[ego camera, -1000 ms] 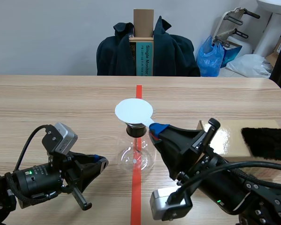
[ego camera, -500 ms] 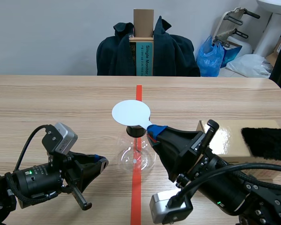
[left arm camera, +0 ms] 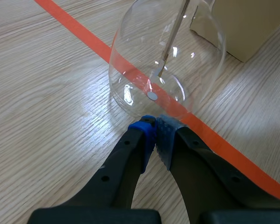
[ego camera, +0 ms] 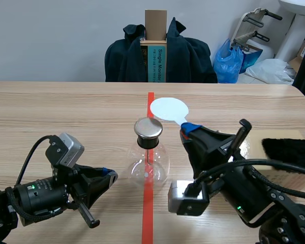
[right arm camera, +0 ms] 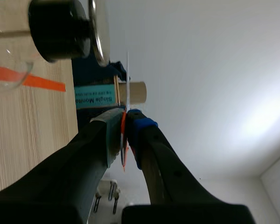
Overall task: Do the electroscope experiment.
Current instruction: 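Move the plate toward and away from the electroscope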
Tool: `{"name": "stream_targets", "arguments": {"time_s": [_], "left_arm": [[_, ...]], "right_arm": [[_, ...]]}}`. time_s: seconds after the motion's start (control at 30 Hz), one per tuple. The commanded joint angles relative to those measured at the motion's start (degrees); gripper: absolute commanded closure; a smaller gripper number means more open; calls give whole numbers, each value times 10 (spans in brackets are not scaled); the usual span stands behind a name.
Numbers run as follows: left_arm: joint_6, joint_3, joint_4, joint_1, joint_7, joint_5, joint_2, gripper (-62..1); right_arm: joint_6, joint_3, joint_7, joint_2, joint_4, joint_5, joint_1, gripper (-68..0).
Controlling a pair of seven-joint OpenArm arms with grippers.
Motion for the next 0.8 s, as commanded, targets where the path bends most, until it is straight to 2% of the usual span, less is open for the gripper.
{"name": "stream_targets", "arguments": {"time_s": [0.0,0.27,0.57,0.77], "left_arm": [[-4,0,12,-3,-10,-8,5,-21],[-4,0,12,-3,-11,-8,5,-21],[-10,0,14,-2,-12,-8,1,-21],[-10,-15,67,34,-25,-8,-28,-21]], "right_arm": [[-6,1,-17,6,10,10,5,-6],[-13,2,-100,7,30,52,1,-6],[-13,56,-113,6,179,92,-65,-6],[-13,93,-112,7,282,98,-142,-6]]}}
